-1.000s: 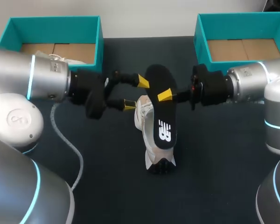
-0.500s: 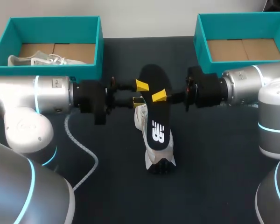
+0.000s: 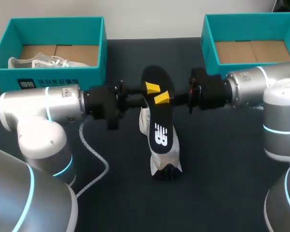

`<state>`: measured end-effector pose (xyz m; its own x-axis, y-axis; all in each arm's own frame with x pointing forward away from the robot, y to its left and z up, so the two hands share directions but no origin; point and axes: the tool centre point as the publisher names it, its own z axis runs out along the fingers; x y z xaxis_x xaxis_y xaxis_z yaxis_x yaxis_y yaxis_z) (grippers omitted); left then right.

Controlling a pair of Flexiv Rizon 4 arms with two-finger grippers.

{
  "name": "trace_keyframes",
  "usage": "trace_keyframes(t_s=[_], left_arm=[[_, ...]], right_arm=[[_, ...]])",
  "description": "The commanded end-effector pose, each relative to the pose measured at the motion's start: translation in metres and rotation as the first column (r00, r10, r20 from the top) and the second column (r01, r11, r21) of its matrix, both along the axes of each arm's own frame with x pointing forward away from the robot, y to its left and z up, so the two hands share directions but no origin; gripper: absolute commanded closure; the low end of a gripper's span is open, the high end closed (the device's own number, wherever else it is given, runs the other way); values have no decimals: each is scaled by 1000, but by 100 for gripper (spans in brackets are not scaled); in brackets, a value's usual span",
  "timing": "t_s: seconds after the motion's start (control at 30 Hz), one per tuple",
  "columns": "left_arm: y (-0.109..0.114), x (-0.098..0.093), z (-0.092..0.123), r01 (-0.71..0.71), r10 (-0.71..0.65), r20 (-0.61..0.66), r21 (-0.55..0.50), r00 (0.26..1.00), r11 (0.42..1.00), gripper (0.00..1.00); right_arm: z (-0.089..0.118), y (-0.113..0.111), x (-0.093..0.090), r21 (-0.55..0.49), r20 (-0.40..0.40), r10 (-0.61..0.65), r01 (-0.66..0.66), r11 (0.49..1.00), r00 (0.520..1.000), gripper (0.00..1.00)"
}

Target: Take the shoe out of the shoebox, open the shoe tongue, remove and reinsert the insole, then place the shoe into the shoebox

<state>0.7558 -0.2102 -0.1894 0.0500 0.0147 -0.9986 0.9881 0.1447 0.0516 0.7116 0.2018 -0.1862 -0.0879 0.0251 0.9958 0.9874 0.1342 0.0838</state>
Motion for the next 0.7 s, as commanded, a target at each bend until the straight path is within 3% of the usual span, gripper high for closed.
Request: trace_keyframes(t_s=[0.03,0.43,0.53,0.63,0.7], left_arm=[[-11,3,-3,1,-1,2,-5,1000,1000,60],[-11,9,-7,-34,34,26,-21,999,999,74],[-12,9,-8,-32,32,25,-19,999,999,82],[-12,9,-8,-29,30,19,-24,999,999,100],[-12,9,-8,-29,29,19,-28,999,999,100]], right_arm=[[-3,5,5,3,2,5,-5,1000,1000,100],[-6,5,6,11,1,5,-5,1000,1000,100],[-6,5,7,14,1,6,-6,1000,1000,100],[-6,5,8,14,3,5,-6,1000,1000,100],[-6,5,8,14,2,5,-5,1000,1000,100]])
